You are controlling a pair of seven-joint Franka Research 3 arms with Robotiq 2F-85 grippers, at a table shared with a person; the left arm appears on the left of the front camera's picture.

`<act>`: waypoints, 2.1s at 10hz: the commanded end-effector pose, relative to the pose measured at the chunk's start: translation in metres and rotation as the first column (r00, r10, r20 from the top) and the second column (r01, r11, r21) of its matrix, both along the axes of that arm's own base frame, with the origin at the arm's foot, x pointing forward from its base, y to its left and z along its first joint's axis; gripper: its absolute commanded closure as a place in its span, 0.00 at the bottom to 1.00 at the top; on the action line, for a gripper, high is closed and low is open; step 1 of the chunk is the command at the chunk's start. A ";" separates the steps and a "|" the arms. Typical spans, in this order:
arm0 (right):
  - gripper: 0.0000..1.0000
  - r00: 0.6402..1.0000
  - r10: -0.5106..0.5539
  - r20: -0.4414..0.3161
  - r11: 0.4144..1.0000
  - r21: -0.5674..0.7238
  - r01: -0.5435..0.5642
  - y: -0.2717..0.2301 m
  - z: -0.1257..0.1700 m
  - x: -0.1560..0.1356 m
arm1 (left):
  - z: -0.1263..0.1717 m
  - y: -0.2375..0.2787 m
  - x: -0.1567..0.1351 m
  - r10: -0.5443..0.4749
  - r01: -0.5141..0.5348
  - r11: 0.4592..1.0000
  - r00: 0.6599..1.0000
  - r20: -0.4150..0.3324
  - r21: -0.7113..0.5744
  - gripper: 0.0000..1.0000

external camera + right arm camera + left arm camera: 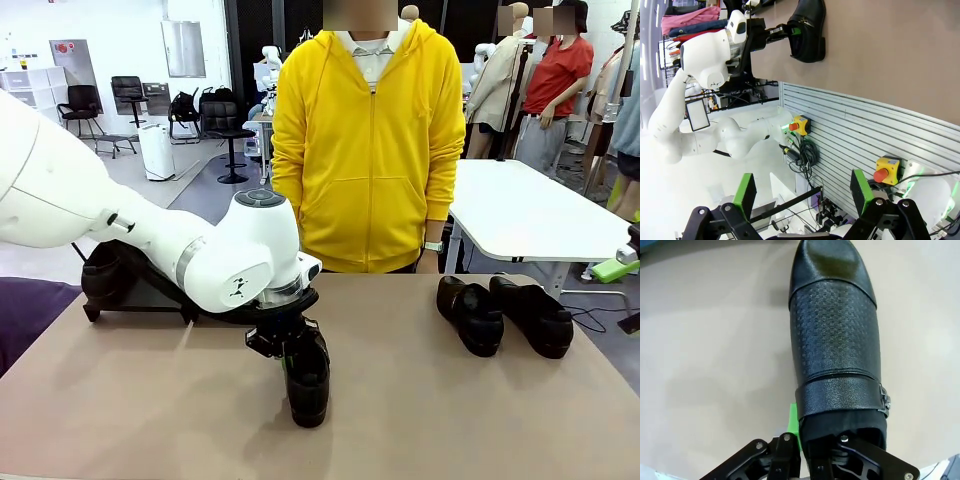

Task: Organize the shoes by placing them on the stand.
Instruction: Place the Shoe from the middle of the table onto the Shoes Stand.

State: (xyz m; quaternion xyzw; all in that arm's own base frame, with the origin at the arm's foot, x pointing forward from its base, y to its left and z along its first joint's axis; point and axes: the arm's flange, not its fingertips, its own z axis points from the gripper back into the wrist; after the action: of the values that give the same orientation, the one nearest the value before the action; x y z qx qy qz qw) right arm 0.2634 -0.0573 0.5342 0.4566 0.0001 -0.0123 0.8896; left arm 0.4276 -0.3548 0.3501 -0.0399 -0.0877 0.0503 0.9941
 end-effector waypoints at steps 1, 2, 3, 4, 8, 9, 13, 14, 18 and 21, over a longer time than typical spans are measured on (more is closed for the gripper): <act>0.00 1.000 -0.004 0.004 1.000 0.028 0.004 0.001 0.006 0.002 | 0.018 0.007 -0.006 -0.106 0.106 0.993 0.994 0.006 -0.055 1.00; 0.00 1.000 -0.004 0.004 1.000 0.028 0.004 0.001 0.006 0.002 | 0.040 0.015 -0.015 -0.200 0.200 0.976 0.980 0.013 -0.087 1.00; 0.00 1.000 -0.004 0.004 1.000 0.028 0.004 0.001 0.006 0.002 | 0.061 0.026 -0.025 -0.247 0.250 0.964 0.968 0.042 -0.093 1.00; 0.00 1.000 -0.004 0.004 1.000 0.028 0.004 0.001 0.006 0.002 | 0.087 0.044 -0.039 -0.309 0.317 0.944 0.947 0.085 -0.095 1.00; 0.00 1.000 -0.004 0.004 1.000 0.028 0.004 0.001 0.006 0.002 | 0.152 0.174 -0.074 -0.123 0.095 0.992 0.900 0.419 0.088 1.00; 0.00 1.000 -0.004 0.004 1.000 0.028 0.004 0.001 0.006 0.002 | 0.161 0.211 -0.080 -0.124 0.097 0.992 0.891 0.436 0.083 1.00; 0.00 1.000 -0.004 0.004 1.000 0.028 0.004 0.001 0.006 0.002 | 0.176 0.255 -0.082 -0.053 0.028 0.998 0.897 0.440 0.062 1.00; 0.00 1.000 -0.004 0.004 1.000 0.028 0.004 0.001 0.006 0.002 | 0.176 0.255 -0.082 -0.053 0.028 0.998 0.897 0.440 0.062 1.00; 0.00 1.000 -0.004 0.004 1.000 0.028 0.004 0.001 0.006 0.002 | 0.173 0.254 -0.083 -0.062 0.031 0.996 0.905 0.420 0.080 1.00; 0.00 1.000 -0.004 0.004 1.000 0.028 0.004 0.001 0.006 0.002 | 0.193 0.291 -0.006 0.038 -0.021 0.999 0.904 0.427 -0.044 1.00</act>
State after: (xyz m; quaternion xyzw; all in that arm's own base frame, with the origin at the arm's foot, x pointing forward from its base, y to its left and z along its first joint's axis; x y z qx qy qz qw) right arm 0.2636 -0.0577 0.5343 0.4567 0.0003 -0.0128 0.8896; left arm 0.3882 -0.0723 0.5284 -0.0386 -0.2865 0.0559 0.9557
